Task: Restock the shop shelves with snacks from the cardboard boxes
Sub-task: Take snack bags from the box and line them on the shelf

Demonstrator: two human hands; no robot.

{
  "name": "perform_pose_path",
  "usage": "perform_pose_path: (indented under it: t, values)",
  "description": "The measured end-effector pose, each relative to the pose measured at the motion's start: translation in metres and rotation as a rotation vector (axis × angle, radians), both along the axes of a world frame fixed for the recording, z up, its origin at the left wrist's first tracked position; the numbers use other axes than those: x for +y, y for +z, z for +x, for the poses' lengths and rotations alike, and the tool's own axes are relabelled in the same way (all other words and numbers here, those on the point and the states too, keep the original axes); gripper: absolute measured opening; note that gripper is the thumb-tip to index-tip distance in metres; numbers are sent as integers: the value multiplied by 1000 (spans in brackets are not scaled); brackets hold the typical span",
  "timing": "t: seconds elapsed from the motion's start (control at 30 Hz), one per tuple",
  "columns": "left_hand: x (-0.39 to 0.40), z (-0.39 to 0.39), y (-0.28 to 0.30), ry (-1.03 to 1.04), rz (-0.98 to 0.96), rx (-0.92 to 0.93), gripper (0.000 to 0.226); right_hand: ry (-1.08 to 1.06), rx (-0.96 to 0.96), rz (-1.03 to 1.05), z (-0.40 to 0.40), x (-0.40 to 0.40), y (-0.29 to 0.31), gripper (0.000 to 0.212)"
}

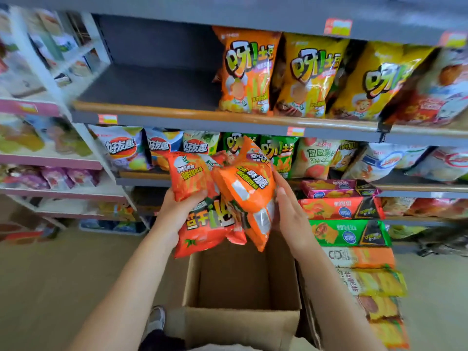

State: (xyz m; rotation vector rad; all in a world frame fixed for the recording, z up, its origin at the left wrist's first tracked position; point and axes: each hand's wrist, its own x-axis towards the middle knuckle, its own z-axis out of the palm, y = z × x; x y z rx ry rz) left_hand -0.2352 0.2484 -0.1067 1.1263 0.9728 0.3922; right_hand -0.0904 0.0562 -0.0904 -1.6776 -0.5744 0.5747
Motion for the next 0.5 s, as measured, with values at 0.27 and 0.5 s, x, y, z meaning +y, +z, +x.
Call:
perform_pose_path:
  t: [0.27, 0.5]
  values:
    - [89, -30, 33, -114, -77, -126, 45, 60, -682, -342, -55, 71, 36, 101]
    - [174, -61, 43, -256, -88, -90, 66, -61, -1088, -485, -78, 158, 36, 103]
